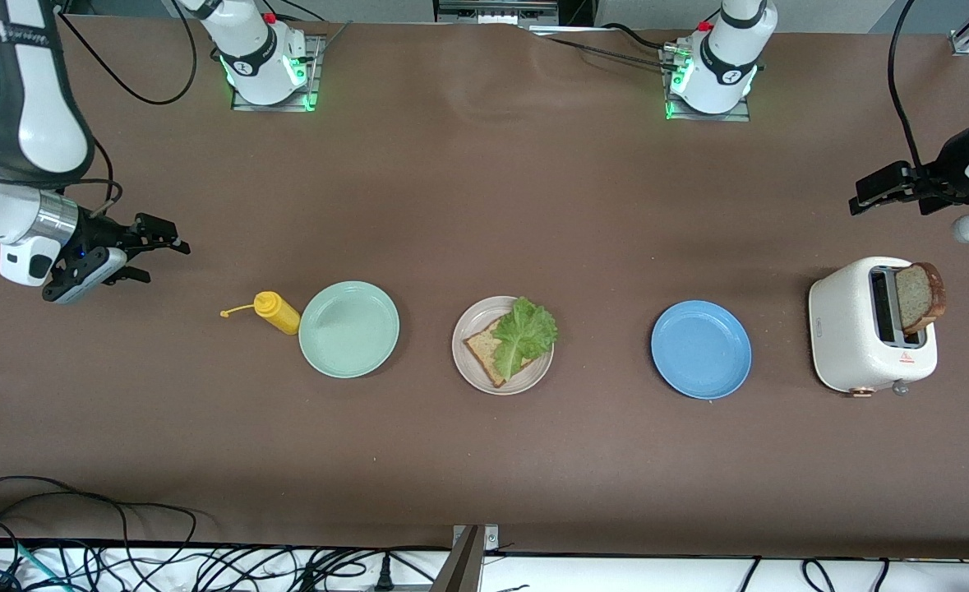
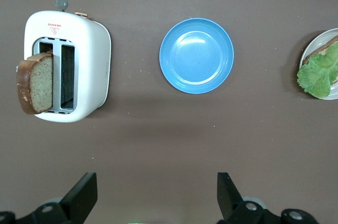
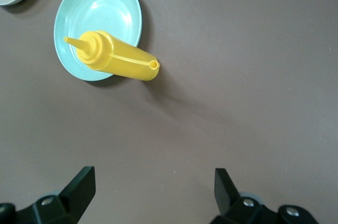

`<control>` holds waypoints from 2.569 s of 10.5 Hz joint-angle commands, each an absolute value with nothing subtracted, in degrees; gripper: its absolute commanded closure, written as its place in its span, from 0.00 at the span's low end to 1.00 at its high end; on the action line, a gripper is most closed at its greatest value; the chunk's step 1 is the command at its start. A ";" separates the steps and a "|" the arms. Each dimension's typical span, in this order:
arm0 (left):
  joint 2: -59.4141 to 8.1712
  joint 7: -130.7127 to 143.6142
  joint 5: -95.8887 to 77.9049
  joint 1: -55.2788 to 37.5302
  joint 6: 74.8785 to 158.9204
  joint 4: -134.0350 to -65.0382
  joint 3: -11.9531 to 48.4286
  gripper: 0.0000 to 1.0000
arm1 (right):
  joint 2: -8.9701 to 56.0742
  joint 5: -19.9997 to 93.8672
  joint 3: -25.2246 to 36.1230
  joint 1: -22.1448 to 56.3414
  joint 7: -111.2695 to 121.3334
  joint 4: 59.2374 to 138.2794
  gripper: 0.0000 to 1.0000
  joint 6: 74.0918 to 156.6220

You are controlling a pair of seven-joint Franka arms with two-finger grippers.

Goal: Make sandwich on beige plate with both arms
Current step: 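Swing the right gripper around to the side of the mustard bottle, then close the right gripper around the yellow mustard bottle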

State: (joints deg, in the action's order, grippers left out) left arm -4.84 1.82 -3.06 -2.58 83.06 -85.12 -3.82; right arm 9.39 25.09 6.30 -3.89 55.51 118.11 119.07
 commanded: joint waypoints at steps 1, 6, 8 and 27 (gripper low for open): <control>-5.10 0.62 -3.78 -2.11 83.14 -84.46 -3.60 0.00 | 12.12 34.49 5.98 -6.41 71.90 118.39 0.00 120.06; -5.10 0.62 -3.78 -2.11 83.14 -84.46 -3.60 0.00 | 24.23 61.21 6.15 -9.32 113.84 117.78 0.00 118.74; -5.10 0.62 -3.78 -2.11 83.14 -84.46 -3.60 0.00 | 27.41 70.97 5.89 -9.23 125.98 117.60 0.00 114.81; -5.36 0.62 -3.78 -2.11 83.14 -84.37 -3.60 0.00 | 38.59 92.38 -1.58 -10.10 144.35 114.96 1.00 107.92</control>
